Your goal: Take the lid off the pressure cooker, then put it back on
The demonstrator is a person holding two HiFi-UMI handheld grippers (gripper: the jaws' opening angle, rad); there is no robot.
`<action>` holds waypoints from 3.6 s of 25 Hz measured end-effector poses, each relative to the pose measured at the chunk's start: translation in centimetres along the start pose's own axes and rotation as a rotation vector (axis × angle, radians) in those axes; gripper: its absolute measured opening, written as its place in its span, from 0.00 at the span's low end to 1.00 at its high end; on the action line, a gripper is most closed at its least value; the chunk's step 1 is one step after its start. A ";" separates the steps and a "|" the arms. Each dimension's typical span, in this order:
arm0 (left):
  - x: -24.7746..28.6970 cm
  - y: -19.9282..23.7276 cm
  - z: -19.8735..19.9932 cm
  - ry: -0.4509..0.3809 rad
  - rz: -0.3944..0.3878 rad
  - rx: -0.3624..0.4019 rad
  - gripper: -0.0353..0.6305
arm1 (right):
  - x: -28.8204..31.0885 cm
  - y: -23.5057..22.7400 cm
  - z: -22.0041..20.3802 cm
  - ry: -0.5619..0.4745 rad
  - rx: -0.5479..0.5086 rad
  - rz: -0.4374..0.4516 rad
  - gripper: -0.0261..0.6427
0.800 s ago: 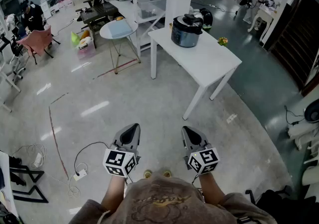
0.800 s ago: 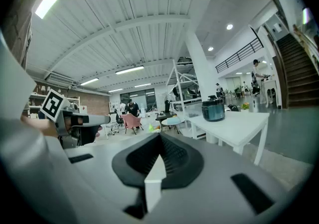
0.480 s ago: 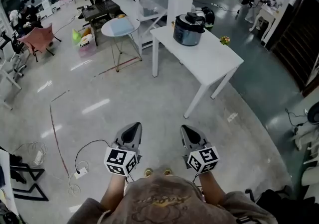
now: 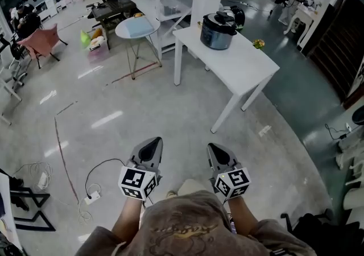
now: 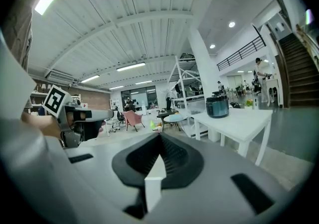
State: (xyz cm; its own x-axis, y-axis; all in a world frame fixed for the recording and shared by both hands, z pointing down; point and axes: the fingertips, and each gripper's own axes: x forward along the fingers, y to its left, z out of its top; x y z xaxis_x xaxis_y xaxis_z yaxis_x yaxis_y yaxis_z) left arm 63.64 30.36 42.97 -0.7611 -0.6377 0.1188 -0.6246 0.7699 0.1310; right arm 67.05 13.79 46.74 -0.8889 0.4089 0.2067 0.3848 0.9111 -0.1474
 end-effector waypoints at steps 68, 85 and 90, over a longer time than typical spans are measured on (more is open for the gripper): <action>42.5 42.2 10.6 -0.012 0.205 -0.028 0.06 | 60.8 -17.4 15.7 0.057 -0.054 0.327 0.03; 51.4 55.7 14.4 -0.013 0.137 -0.044 0.06 | 76.0 -18.0 20.6 0.051 -0.072 0.270 0.03; 53.8 57.3 14.9 -0.010 0.097 -0.038 0.06 | 78.1 -18.9 21.2 0.047 -0.063 0.241 0.03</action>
State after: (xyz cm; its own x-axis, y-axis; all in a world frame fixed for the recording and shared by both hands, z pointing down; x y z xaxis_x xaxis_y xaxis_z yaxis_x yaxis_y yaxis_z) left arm -15.68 40.56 42.22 -0.8196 -0.5595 0.1230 -0.5406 0.8265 0.1570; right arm -14.91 27.42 45.19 -0.7576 0.6155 0.2175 0.6006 0.7877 -0.1372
